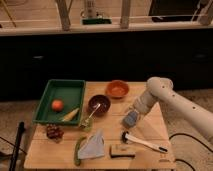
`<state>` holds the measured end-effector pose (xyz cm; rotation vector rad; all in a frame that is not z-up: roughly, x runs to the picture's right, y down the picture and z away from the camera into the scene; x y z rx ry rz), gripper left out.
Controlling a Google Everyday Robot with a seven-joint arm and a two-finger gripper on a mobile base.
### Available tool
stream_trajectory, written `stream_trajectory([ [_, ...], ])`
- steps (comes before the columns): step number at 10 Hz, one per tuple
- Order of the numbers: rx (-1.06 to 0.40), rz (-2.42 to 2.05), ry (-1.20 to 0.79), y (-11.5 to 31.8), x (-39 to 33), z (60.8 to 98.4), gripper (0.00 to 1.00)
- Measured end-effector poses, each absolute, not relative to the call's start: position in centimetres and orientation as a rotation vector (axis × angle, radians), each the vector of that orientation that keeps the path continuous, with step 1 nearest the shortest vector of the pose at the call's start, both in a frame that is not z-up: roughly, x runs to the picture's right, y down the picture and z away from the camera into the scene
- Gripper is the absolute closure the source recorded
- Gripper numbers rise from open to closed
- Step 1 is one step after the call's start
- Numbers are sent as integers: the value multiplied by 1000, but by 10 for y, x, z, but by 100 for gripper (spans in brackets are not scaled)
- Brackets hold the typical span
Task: Place sponge in table surface
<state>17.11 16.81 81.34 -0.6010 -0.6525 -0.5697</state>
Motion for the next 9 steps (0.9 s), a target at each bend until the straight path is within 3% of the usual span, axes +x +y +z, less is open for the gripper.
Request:
stream_trajectory([
  [9, -607, -590, -654, 162, 174, 811, 20],
])
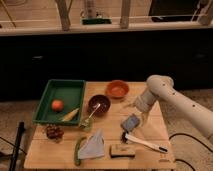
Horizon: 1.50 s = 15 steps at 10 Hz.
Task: Place sponge in table surface
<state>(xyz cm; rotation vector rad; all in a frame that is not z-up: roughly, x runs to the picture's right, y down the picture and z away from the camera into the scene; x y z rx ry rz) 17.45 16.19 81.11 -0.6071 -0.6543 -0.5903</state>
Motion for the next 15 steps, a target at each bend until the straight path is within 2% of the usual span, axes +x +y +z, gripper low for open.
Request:
stream_trajectory([
  [15, -582, -626, -667, 159, 174, 807, 20],
])
